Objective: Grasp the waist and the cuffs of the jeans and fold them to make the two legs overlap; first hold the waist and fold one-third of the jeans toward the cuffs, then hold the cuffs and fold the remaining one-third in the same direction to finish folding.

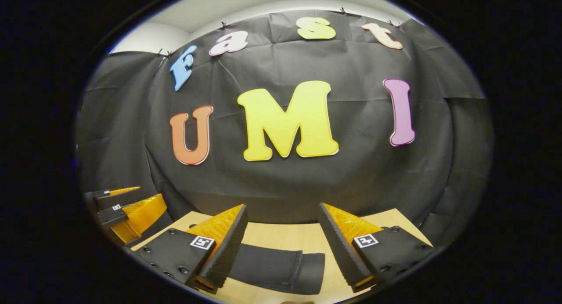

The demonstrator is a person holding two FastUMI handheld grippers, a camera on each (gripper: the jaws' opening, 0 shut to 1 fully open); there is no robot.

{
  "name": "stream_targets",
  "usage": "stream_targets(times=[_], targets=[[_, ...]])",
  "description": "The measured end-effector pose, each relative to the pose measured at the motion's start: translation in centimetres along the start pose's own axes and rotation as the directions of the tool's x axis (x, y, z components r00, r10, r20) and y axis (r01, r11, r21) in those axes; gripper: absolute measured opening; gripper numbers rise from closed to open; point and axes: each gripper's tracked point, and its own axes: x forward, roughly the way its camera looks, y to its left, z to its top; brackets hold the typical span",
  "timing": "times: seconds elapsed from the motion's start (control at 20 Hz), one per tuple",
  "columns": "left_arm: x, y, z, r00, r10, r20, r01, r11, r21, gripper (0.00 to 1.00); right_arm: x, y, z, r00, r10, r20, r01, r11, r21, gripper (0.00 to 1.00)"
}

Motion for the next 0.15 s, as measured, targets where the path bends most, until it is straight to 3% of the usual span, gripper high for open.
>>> stream_targets(times=[0.1,0.15], targets=[[0.0,0.15,-0.17,1.0,0.002,-0.002,-0.002,1.0,-0.004,0.99,-0.11,-0.38,0.09,1.0,-0.012,0.008,0.012,1.0,-0.007,0.94],[-0.12,0.09,-0.19,1.0,0.004,-0.003,-0.004,1.0,-0.008,0.94,-0.12,-0.56,0.16,1.0,-0.017,0.009,0.017,1.0,-0.01,0.94]])
